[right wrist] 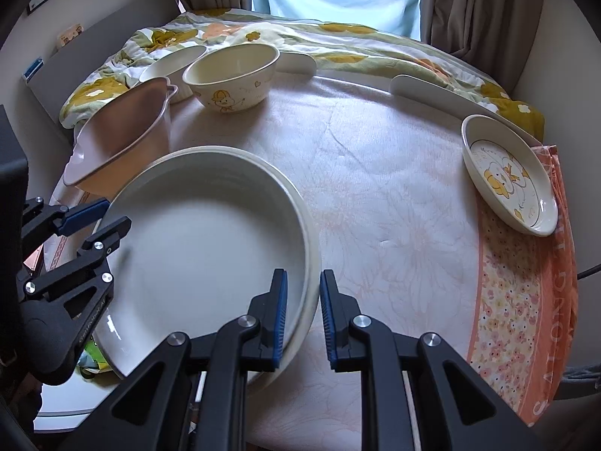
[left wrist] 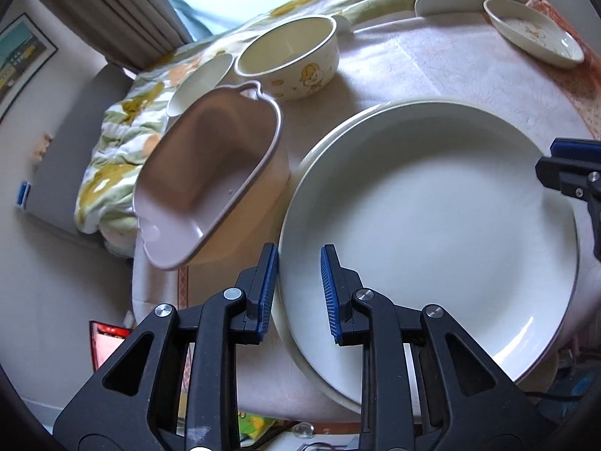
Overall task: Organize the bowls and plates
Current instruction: 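Lower the white plate onto the yellow duck plate and open the gripper, then grasp the rim of the small duck-print plate with the right gripper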
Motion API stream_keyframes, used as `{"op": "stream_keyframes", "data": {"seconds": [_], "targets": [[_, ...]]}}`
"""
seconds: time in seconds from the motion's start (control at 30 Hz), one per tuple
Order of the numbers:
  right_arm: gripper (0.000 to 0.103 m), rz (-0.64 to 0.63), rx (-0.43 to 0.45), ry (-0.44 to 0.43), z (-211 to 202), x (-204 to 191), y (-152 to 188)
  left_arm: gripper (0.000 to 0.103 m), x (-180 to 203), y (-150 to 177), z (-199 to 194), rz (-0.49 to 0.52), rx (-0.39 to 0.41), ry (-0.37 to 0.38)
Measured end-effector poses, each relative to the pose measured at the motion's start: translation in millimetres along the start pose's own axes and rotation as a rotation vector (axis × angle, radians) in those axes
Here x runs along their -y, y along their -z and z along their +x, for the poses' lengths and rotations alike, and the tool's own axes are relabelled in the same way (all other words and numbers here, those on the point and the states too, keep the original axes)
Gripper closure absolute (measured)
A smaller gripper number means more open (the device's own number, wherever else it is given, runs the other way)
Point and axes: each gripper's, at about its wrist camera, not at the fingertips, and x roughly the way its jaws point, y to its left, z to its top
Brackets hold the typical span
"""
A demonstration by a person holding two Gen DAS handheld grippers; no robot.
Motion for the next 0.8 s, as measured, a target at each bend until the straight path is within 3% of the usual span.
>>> {"op": "stream_keyframes", "data": {"seconds": [0.2, 0.3, 0.53, 0.57, 0.6, 0.63, 0.67, 0.73, 0.8], "targets": [[0.087, 0.004, 0.003, -0.001, -1, 0, 1, 0.083, -7, -2, 0, -0.026, -0.003, 0.047], [0.087, 0.034, 0.028, -0.029, -9, 4, 0, 0.083, -19, -5, -8, -0.076, -0.002, 0.108], [0.085, 0.2, 0.11, -0.085, -56, 42, -4, 0.08, -47, -40, -63, -0.145, 0.128, 0.236], [0.07, 0.231, 0.127, -0.079, -65, 49, -3, 0.075, -49, -49, -71, -0.151, 0.148, 0.266], [0.039, 0.256, 0.151, -0.069, -75, 56, -1, 0.067, -50, -57, -78, -0.153, 0.165, 0.292], [0.022, 0.285, 0.185, -0.057, -88, 65, 2, 0.031, -49, -65, -82, -0.152, 0.182, 0.314], [0.0, 0.31, 0.217, -0.048, -98, 72, 5, 0.001, -49, -72, -86, -0.152, 0.202, 0.336], [0.0, 0.365, 0.284, -0.024, -120, 89, 14, 0.0, -44, -88, -101, -0.149, 0.273, 0.406], [0.0, 0.415, 0.337, 0.021, -140, 105, 22, 0.0, -30, -108, -106, -0.116, 0.275, 0.495]]}}
